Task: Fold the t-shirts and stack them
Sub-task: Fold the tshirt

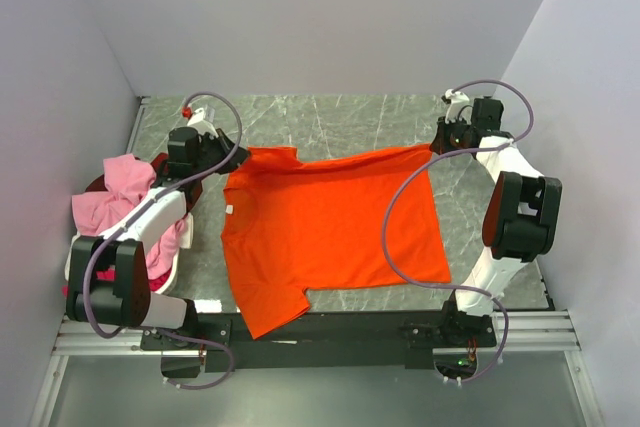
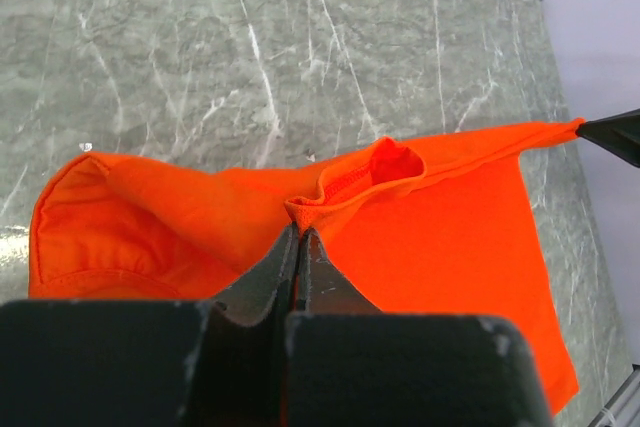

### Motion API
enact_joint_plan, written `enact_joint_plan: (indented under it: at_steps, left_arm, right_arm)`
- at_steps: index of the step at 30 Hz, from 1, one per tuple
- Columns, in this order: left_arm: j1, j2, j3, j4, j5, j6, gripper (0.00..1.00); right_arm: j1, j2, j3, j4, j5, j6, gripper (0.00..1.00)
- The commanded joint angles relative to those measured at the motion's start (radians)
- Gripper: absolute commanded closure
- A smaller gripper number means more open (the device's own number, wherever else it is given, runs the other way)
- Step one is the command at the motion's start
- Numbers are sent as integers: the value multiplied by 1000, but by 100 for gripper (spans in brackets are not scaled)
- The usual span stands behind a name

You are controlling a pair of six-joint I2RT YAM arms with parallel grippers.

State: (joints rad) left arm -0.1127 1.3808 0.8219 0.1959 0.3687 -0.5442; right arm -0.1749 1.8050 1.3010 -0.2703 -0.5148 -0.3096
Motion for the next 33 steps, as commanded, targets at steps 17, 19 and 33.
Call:
enact_joint_plan:
  at_steps: [17,19,33]
  left_arm:
    - [-21,-137,-112,-6,-47,-36,100]
    - [-24,-152,-125,-6,-54,-37,100]
    - [-47,-166,-178,-12,-91,-53,100]
  right_arm:
    - [-11,1,-9,-53,4,-72,100]
    - [-11,-3,-19,-61,2,-86,100]
    - [-11,-6,-40,-104,27,-144,100]
